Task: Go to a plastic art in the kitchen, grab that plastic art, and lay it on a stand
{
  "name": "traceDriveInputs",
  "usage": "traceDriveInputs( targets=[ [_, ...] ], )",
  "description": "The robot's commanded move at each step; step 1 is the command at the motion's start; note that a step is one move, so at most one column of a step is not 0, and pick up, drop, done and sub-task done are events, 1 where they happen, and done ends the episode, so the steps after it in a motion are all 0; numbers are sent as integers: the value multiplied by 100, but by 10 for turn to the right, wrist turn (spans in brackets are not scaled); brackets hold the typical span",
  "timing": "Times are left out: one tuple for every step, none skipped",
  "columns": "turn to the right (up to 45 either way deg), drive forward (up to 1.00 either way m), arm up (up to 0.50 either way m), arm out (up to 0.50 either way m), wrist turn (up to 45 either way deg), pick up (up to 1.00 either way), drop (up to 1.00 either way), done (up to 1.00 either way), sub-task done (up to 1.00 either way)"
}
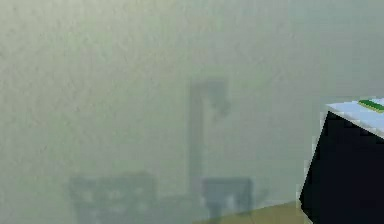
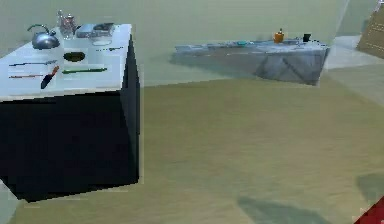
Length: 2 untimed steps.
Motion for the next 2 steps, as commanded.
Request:
traceDriveInputs(
  targets=[
    [360,0,0,0,0,0,0,0,0],
    [0,20,0,0,0,0,0,0,0]
  ],
)
